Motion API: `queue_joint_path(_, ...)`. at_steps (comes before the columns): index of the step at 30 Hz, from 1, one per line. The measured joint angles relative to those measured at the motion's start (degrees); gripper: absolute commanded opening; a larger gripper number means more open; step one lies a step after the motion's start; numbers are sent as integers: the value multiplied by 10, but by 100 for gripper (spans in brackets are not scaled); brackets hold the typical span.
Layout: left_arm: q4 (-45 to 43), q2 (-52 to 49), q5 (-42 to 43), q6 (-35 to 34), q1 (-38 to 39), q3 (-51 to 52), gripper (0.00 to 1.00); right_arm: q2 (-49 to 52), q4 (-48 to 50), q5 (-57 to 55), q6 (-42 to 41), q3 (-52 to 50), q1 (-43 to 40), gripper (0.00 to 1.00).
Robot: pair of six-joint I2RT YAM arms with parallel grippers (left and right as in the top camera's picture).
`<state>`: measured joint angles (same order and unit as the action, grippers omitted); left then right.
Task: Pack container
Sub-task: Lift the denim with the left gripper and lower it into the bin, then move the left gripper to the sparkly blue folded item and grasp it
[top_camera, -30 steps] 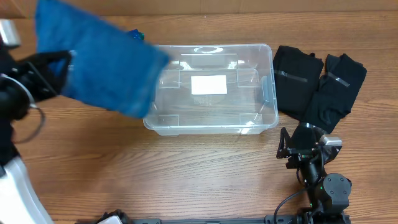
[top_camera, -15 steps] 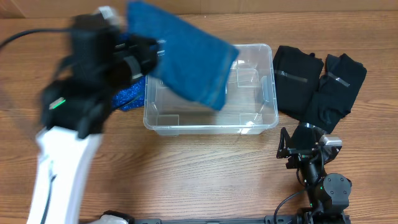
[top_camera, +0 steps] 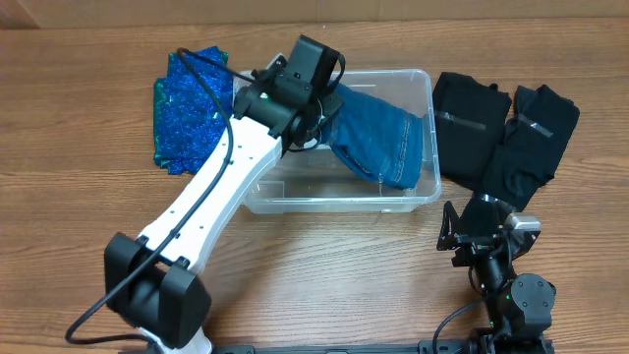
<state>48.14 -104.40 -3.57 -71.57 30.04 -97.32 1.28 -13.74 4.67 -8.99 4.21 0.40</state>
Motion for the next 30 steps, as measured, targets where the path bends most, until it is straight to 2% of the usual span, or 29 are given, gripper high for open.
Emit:
queue_joint_path(1,3,-4,-3,-4,0,0,19,0,0,0,0,0,0,100)
queue_joint_path(2,8,-7,-6,-7,0,0,48,0,0,0,0,0,0,100)
queue_joint_path(3,12,-9,-10,-7,0,0,64,0,0,0,0,0,0,100)
queue_joint_path(4,16,-10,-12,-1,0,0,71,0,0,0,0,0,0,100)
queue_joint_path(6,19,-10,-14,17,0,0,73,0,0,0,0,0,0,100)
queue_joint_path(12,55,24,-14,192,-21,-1,97,0,0,0,0,0,0,100)
queue_joint_path(16,103,96,-17,283,-84,-3,100,0,0,0,0,0,0,100)
queue_joint_path(21,135,148,-7,367,-250,-17,100,0,0,0,0,0,0,100)
queue_joint_path(25,129,112,69,441,-391,-17,100,0,0,0,0,0,0,100)
queue_joint_path(30,120,7,200,529,-505,-17,100,0,0,0,0,0,0,100)
